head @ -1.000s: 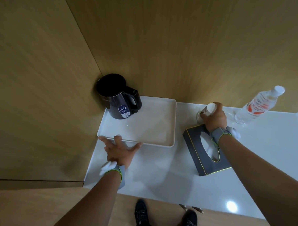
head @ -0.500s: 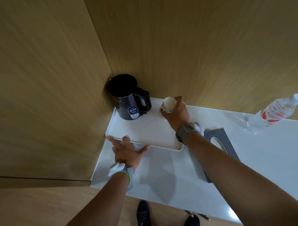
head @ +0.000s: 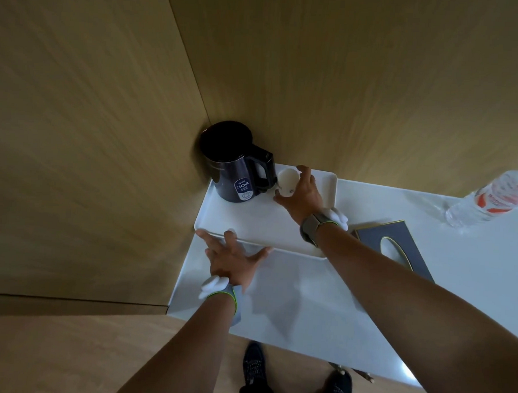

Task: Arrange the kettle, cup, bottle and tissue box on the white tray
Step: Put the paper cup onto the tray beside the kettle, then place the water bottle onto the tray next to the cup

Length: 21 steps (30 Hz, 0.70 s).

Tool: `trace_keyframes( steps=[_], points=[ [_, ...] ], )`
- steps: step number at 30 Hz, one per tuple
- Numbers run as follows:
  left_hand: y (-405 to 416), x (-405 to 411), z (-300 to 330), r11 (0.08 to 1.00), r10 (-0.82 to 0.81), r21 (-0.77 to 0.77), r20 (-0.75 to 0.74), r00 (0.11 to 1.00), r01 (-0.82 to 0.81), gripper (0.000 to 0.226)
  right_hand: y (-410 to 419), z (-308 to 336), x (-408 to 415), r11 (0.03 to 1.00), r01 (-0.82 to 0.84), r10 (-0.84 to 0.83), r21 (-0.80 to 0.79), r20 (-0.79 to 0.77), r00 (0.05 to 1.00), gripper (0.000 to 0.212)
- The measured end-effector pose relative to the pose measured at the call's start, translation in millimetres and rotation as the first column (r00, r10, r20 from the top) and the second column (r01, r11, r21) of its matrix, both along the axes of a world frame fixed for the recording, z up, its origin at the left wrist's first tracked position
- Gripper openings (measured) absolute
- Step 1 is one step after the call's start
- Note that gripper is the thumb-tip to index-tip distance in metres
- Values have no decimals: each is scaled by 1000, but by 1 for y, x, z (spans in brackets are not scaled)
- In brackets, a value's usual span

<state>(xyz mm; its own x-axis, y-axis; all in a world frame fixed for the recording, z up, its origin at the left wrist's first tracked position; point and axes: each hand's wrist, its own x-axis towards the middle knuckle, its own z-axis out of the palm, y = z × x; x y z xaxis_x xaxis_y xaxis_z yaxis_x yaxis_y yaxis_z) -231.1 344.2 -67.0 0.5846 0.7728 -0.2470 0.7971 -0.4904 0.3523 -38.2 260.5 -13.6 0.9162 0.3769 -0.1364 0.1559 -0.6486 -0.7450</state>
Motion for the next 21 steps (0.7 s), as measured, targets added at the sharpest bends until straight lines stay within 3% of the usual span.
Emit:
trace_keyframes(
  steps=[3, 12, 18, 21],
  points=[
    [-2, 1, 1, 1000, 8, -18, 3, 1000, -7, 110, -18, 7, -4, 999, 13, -13, 47, 1, 1000, 103],
    [-3, 0, 10, 998, 26, -52, -37, 999, -28, 116, -138, 42, 24, 918, 341, -375, 205, 157, 914, 76],
    [-9, 5, 22, 998, 14, -60, -56, 998, -17, 107, -231, 35, 33, 747, 636, -655, 191, 49, 754, 54],
    [-10, 5, 27, 997, 16, -68, -64, 998, -20, 106, -268, 31, 40, 630, 749, -766, 203, 6, 643, 59]
  ],
)
